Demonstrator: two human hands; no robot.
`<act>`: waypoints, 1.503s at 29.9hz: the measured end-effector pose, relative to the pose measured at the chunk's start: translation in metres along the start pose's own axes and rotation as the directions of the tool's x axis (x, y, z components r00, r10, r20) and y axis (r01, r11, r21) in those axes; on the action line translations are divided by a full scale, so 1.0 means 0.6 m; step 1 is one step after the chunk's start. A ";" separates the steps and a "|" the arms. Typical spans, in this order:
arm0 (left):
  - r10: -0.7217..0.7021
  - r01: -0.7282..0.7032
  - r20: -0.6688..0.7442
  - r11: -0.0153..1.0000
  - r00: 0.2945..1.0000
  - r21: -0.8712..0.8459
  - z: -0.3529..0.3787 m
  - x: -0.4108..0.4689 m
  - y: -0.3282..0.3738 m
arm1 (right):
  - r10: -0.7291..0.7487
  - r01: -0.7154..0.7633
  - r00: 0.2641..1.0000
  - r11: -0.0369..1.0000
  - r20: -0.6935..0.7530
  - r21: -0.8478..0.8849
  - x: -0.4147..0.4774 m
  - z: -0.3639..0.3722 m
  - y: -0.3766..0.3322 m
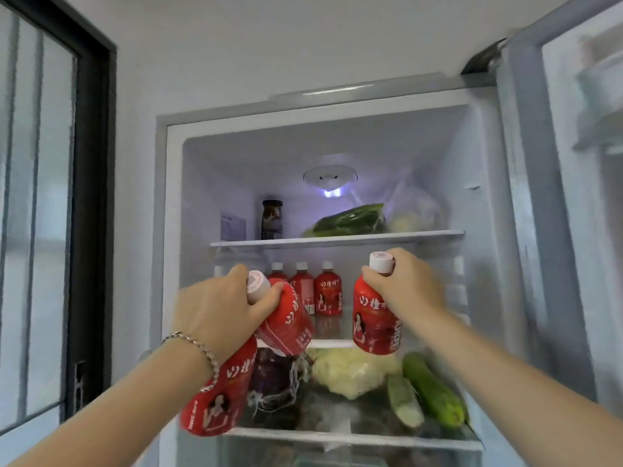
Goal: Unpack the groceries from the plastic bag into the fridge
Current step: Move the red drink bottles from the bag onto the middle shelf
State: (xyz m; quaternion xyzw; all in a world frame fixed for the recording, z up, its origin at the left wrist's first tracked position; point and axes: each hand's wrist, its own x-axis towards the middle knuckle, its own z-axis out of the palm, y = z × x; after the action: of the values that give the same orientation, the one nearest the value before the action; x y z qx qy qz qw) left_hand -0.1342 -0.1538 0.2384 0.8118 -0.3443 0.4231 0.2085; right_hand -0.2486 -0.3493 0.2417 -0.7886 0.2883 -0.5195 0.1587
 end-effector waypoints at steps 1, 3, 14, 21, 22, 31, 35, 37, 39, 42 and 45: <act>0.010 -0.010 -0.006 1.000 1.000 0.012 0.021 0.019 0.000 | 0.022 -0.022 1.000 1.000 0.019 -0.018 0.026 0.021 0.009; 0.021 -0.020 -0.009 1.000 1.000 0.018 0.060 0.052 -0.002 | 0.072 -0.067 0.995 0.995 0.070 -0.076 0.068 0.061 0.027; 0.061 -0.061 0.004 0.998 0.998 -0.032 0.180 0.156 -0.018 | 0.351 -0.234 0.705 0.935 0.616 -0.265 0.155 0.128 0.088; 0.134 -0.130 0.039 0.987 0.990 -0.098 0.187 0.164 -0.035 | 0.348 -0.196 0.862 0.900 0.370 -0.390 0.218 0.254 0.117; 0.144 -0.138 0.052 0.985 0.988 -0.106 0.188 0.164 -0.037 | 0.345 -0.207 0.861 0.909 0.374 -0.363 0.226 0.269 0.121; 0.180 -0.169 0.087 0.978 0.980 -0.121 0.197 0.158 -0.050 | 0.386 -0.249 0.848 0.895 0.362 -0.371 0.247 0.315 0.150; 0.188 -0.175 0.065 0.971 0.980 -0.164 0.184 0.160 -0.044 | 0.122 -0.238 0.878 0.951 0.463 0.200 0.201 0.264 0.081; 0.180 -0.178 -0.002 0.967 0.984 -0.181 0.174 0.164 -0.035 | -0.262 -0.163 0.782 0.790 0.565 0.591 0.148 0.228 0.038; 0.182 -0.196 -0.086 0.962 0.979 -0.189 0.166 0.173 -0.022 | -0.438 -0.041 0.701 0.763 0.562 0.645 0.104 0.210 0.008; 0.194 -0.237 -0.189 0.940 0.963 -0.245 0.162 0.182 0.002 | -0.367 0.209 0.881 0.868 0.297 0.451 0.084 0.202 -0.006; 0.189 -0.254 -0.234 0.923 0.954 -0.289 0.182 0.181 0.013 | -0.270 0.204 0.938 0.938 0.219 0.281 0.079 0.190 0.011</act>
State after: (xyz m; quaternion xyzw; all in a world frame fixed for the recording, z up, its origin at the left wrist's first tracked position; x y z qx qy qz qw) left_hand -0.0369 -0.2692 0.2682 0.6765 -0.4745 0.4633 0.3202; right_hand -0.1330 -0.3892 0.2260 -0.8508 0.0986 -0.4622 0.2299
